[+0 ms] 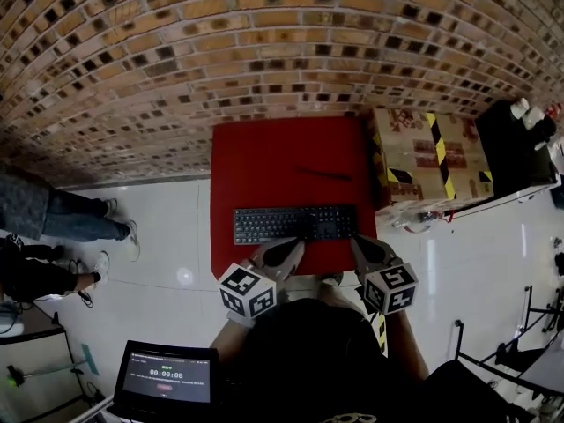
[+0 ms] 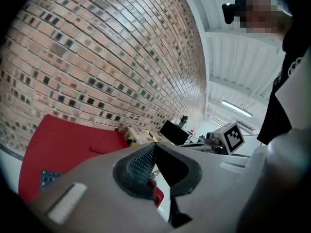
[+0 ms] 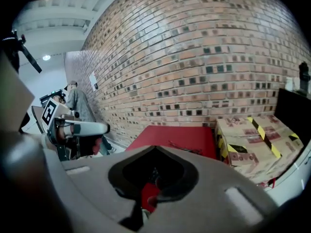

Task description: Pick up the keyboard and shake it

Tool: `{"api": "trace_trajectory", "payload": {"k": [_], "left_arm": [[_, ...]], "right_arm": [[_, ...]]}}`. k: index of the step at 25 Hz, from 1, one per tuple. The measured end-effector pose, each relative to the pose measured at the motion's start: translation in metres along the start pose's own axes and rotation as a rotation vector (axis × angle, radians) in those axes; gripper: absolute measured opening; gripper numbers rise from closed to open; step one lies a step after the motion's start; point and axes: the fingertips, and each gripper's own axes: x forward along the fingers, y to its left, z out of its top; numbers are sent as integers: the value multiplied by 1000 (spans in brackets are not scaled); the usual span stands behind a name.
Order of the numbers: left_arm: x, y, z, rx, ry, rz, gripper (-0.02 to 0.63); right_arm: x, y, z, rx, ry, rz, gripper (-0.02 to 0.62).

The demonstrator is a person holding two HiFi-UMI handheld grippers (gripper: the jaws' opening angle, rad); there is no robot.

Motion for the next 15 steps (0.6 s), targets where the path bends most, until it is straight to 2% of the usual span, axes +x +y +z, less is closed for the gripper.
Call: {"api": "trace_trajectory", "payload": {"k": [2,6,15], "left_arm": [[10,-10,-2,16,13,-17,15],[26,-9,-5,25,32,13,15],[37,-2,-6,30,49,31,15]], "right_arm": [[-5,-20,-9,17,14,-8,-11],[-4,-47,-19,37,25,-7,-11],[9,-56,-14,43,16,9,-11]]}}
